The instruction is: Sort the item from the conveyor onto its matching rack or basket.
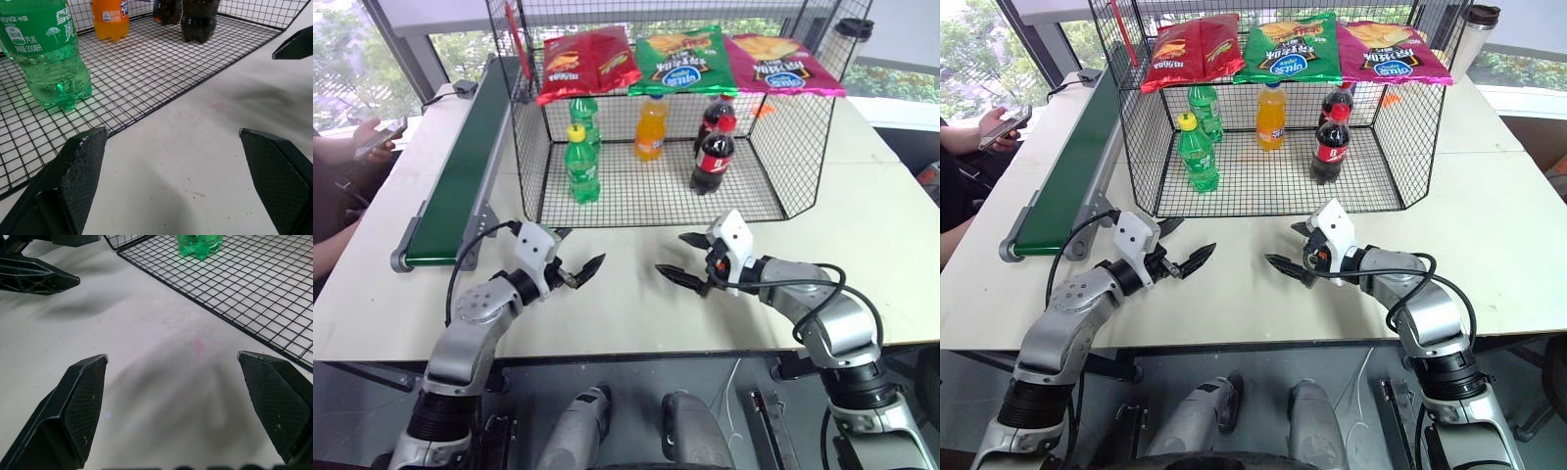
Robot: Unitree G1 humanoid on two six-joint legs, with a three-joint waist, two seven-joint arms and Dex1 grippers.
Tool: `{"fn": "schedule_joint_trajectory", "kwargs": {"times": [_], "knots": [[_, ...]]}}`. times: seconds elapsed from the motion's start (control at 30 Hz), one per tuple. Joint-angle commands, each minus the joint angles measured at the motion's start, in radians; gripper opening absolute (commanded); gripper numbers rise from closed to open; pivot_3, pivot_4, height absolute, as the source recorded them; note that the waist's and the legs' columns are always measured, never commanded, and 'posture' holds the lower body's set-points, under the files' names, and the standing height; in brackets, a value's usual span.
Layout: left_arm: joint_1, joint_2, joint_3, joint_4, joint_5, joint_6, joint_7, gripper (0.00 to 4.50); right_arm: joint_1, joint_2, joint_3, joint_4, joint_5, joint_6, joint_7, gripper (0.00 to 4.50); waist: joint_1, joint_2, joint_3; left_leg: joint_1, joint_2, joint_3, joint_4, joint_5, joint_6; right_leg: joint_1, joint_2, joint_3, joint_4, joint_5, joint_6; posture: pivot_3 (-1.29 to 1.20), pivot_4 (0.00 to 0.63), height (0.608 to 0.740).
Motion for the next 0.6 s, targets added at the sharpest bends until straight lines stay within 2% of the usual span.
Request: {"fn": "schedule_joint_trajectory", "kwargs": {"times": [0.03, 0.6], "knots": [[0.004, 0.01, 0.018, -0.039, -0.013, -0.025, -0.011, 4.5, 0.0, -0.005, -0.004, -0.05, 0.014, -0.003, 0.005, 4.4, 0.0, 0.0, 0.0, 0.0, 0.0, 0.0, 0.0, 0.0, 0.0, 0.0, 0.0, 0.0, 0.0, 0.0, 0.0, 0.0, 0.15, 0.739], [-0.005, 0.005, 0.008, -0.027, 0.005, -0.02, 0.015, 4.5, 0.002, -0.004, -0.004, -0.059, 0.017, 0.002, 0.005, 4.4, 0.001, 0.0, 0.0, 0.0, 0.0, 0.0, 0.0, 0.0, 0.0, 0.0, 0.0, 0.0, 0.0, -0.001, -0.001, 0.0, 0.15, 0.739]]}}
